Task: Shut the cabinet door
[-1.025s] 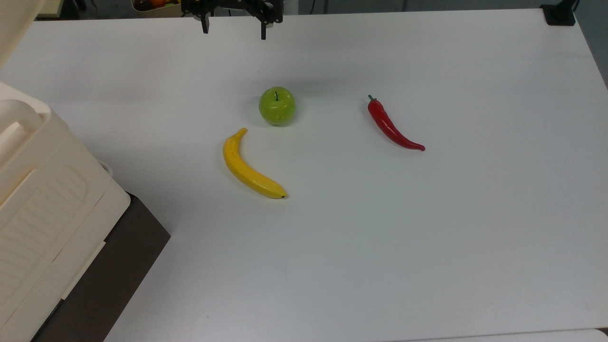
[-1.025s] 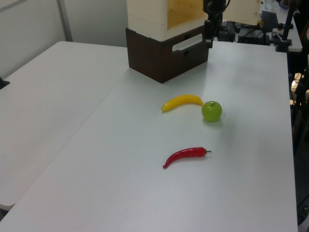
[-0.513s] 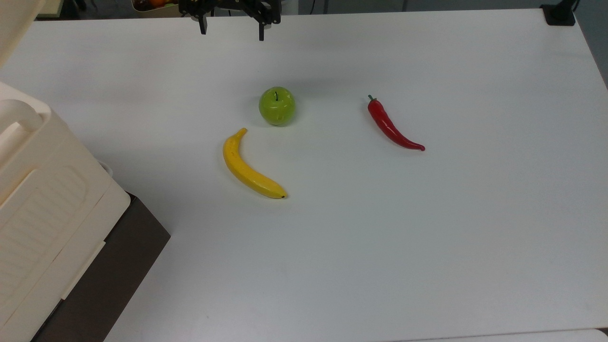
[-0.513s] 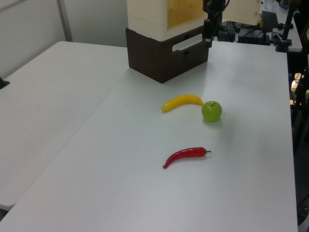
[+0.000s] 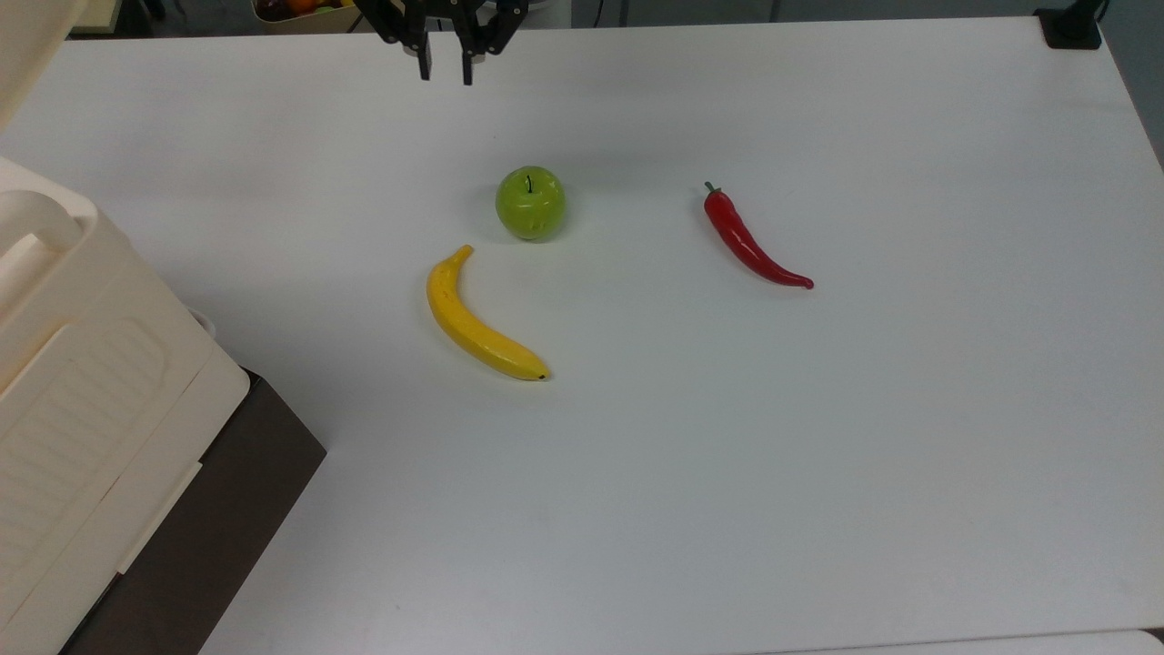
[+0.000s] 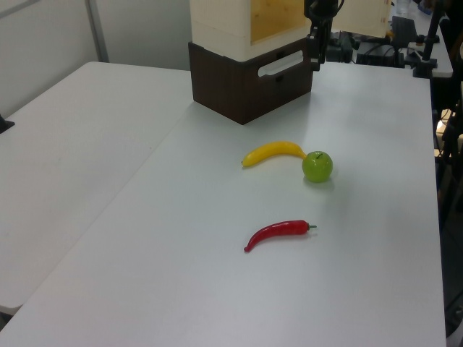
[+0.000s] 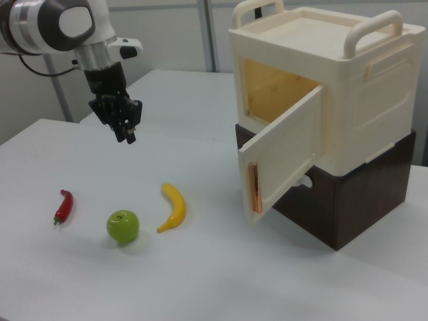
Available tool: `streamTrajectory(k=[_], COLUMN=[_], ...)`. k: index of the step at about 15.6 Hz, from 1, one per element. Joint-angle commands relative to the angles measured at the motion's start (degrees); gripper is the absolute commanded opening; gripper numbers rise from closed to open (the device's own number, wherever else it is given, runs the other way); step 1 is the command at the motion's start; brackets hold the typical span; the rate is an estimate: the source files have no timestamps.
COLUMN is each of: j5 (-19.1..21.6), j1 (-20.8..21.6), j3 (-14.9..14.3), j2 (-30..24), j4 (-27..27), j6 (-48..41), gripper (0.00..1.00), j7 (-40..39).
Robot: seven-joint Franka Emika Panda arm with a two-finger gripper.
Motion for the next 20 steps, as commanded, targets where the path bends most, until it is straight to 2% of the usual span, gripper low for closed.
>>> streamTrajectory(k=[1, 5, 8, 13, 18, 20], j5=[1.1, 0.9, 0.9, 0.9, 0.8, 0.8], j1=[0.2, -2.7, -6.7, -12.7, -18.1, -19.9], j3=[-0.7, -0.9, -1.0, -1.2, -2.9, -4.1], j2=[-1.2, -1.5, -1.6, -1.4, -1.3, -1.6], j4=[-1.2, 0.7, 2.1, 8.8, 13.4, 13.7], j6=[1.1, 0.7, 1.0, 1.6, 1.8, 5.3], gripper=[0.00, 0.00, 0.00, 0.00, 0.00, 0.00], j7=[-0.2, -0.2, -0.2, 0.8, -0.2, -0.2])
